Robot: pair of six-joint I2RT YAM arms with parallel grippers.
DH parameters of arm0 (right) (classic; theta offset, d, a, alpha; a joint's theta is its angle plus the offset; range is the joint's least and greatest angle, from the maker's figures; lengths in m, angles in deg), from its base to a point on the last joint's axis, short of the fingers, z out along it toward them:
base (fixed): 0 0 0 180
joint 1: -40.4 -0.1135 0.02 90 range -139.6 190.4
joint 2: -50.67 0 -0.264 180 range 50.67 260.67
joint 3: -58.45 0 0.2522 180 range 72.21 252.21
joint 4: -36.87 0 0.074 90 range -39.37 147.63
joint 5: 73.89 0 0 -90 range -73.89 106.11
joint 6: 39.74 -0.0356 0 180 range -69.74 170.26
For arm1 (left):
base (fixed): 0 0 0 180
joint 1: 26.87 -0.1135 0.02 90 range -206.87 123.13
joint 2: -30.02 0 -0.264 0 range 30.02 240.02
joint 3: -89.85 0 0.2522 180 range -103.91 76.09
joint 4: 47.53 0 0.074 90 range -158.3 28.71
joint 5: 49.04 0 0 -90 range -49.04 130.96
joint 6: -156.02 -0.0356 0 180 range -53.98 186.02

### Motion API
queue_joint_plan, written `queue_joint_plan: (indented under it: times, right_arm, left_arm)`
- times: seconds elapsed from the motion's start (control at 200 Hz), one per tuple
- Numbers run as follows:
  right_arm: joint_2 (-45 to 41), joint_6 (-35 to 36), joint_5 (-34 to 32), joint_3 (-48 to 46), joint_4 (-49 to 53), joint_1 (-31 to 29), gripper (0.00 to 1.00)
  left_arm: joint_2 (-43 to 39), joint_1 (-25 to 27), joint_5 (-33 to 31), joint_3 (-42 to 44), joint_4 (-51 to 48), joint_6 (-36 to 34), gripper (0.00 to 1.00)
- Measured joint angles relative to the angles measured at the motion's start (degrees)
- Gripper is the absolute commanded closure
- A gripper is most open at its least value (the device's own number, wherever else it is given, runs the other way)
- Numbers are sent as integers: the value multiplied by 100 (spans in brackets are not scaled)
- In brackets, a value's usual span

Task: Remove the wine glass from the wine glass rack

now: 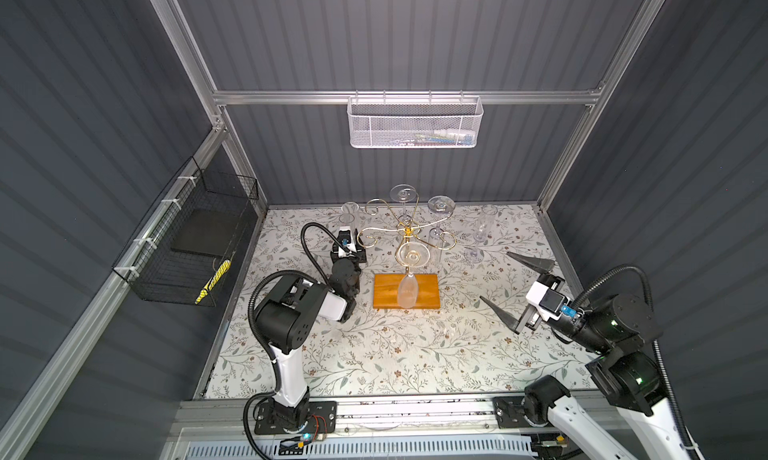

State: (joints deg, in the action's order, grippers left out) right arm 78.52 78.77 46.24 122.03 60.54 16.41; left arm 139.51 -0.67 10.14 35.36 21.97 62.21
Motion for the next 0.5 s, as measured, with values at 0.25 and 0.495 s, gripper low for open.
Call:
queue_joint_plan:
  times: [0.25, 0.495]
  right_arm:
    - [11, -2, -24, -24, 42, 0, 1]
    - [42, -2, -39, -55, 44, 0, 1]
  left_arm:
    - [186, 0, 2, -122, 170, 2, 57]
    - [208, 0, 0, -122, 216, 7, 50]
